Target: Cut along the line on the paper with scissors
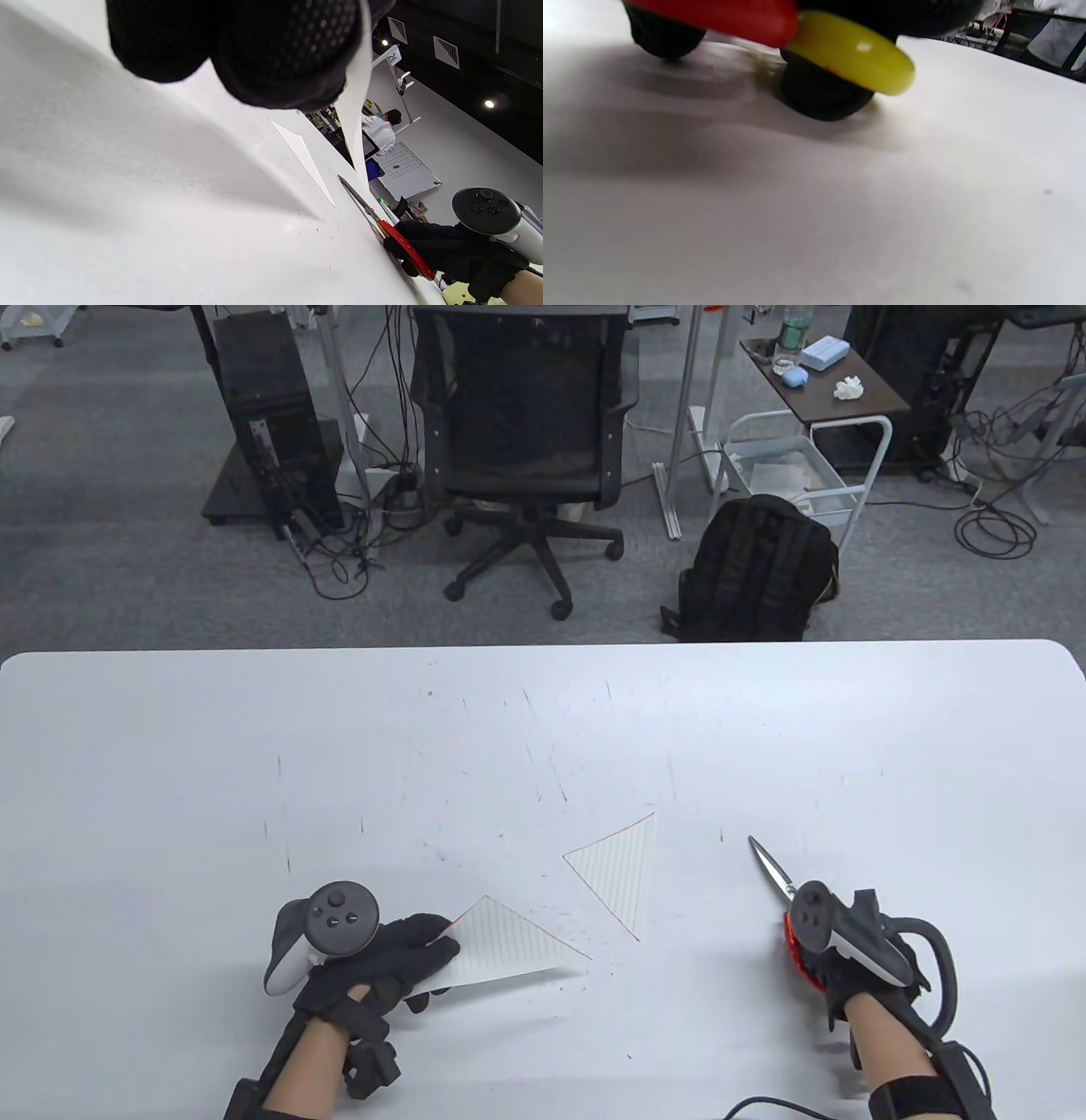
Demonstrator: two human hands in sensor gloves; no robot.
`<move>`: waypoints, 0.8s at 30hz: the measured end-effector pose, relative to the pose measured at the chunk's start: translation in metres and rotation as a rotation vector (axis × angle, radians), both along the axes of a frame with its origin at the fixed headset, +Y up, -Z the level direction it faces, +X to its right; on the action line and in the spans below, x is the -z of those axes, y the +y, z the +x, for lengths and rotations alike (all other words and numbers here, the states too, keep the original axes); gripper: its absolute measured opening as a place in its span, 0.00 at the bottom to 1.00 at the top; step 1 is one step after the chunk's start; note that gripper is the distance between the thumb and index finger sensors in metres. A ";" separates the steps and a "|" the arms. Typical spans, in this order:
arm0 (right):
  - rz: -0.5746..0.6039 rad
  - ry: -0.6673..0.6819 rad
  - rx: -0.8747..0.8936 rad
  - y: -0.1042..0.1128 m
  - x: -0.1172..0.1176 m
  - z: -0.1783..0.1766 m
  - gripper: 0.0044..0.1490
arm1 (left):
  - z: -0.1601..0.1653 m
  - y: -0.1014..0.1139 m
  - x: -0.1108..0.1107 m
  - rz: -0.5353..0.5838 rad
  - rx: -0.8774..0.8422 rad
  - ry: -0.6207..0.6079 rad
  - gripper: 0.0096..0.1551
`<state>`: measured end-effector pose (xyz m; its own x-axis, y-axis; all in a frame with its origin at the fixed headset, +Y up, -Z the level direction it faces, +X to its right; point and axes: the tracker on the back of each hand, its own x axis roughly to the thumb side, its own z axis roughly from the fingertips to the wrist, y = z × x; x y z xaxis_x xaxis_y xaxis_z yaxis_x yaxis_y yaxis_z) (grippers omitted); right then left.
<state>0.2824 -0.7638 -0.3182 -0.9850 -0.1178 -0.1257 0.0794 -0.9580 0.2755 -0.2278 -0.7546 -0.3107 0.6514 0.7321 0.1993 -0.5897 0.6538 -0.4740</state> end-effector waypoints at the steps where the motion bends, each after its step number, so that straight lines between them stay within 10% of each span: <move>1: 0.000 -0.008 0.013 0.001 -0.001 0.001 0.47 | 0.000 0.000 0.000 0.003 0.004 0.000 0.20; 12: 0.024 0.070 0.152 0.028 -0.022 -0.006 0.49 | 0.001 -0.010 0.000 -0.032 0.039 0.028 0.21; 17: 0.296 0.257 0.234 0.051 -0.053 -0.036 0.50 | 0.008 -0.006 -0.001 0.148 0.243 0.052 0.21; 24: 0.324 0.240 0.352 0.051 -0.050 -0.026 0.48 | 0.011 -0.001 -0.006 0.270 0.340 0.153 0.24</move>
<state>0.2563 -0.7127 -0.2686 -0.9635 0.2325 0.1324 -0.2378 -0.9710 -0.0257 -0.2171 -0.7554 -0.3050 0.8826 0.4062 0.2368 -0.3698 0.9107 -0.1840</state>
